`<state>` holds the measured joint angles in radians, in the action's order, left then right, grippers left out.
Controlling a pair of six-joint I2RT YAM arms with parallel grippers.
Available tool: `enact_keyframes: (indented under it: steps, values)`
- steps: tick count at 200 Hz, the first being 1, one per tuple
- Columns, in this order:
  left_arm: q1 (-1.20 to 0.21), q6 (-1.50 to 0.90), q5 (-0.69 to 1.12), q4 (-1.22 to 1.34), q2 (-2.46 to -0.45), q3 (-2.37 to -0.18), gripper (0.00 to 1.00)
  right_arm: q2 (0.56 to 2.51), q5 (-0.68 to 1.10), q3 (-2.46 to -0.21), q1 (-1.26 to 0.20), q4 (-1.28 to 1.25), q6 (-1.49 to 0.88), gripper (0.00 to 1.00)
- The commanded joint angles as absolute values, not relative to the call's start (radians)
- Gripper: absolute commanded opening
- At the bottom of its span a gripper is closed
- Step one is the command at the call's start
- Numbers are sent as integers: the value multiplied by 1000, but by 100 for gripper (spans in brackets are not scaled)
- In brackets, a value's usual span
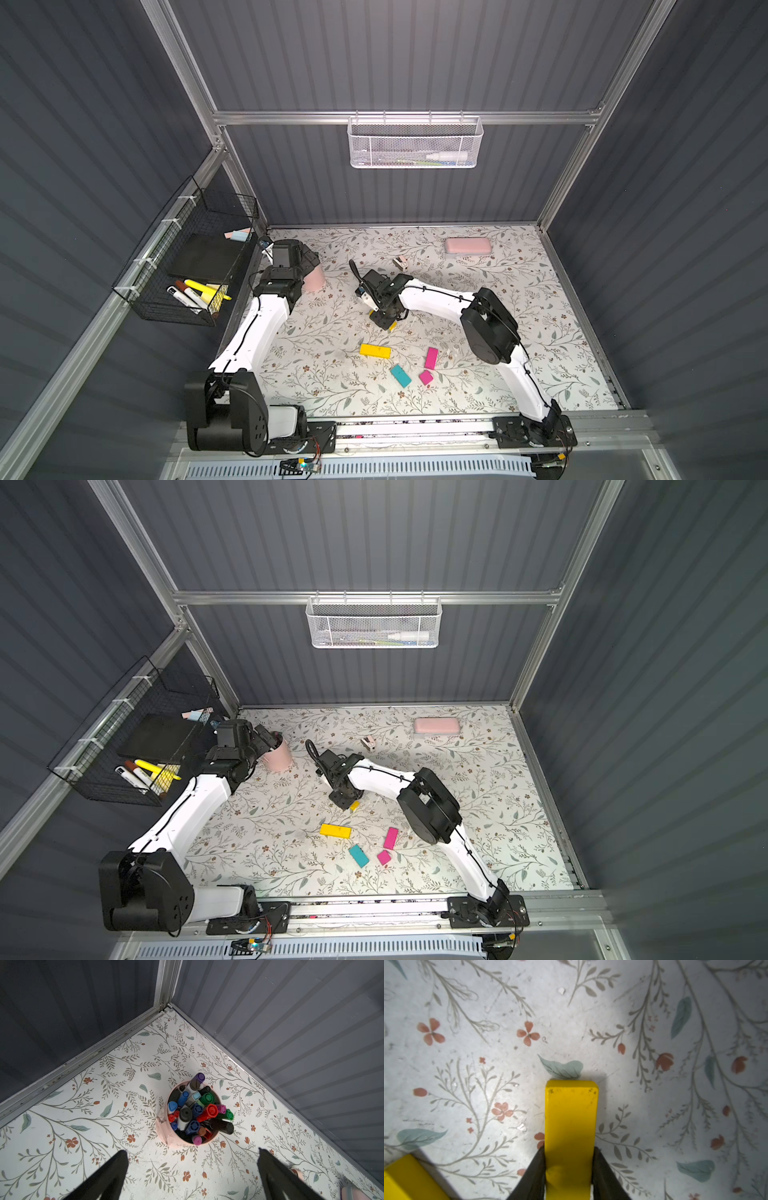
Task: Assemble the letter v with building blocks
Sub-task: Place the building block at the center of the board.
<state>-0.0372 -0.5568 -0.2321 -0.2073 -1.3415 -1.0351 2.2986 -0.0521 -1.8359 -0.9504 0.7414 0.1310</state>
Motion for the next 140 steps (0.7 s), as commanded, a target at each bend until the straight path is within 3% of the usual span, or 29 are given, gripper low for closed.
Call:
enact_keyframes:
  steps: [1, 140]
  values:
    - [-30, -554, -252, -222, -1316, -1025, 99, 2308, -62, -1844, -960, 794, 143, 32]
    - [-31, -555, -250, -221, -1307, -1021, 100, 2272, -76, -1818, -980, 805, 129, 29]
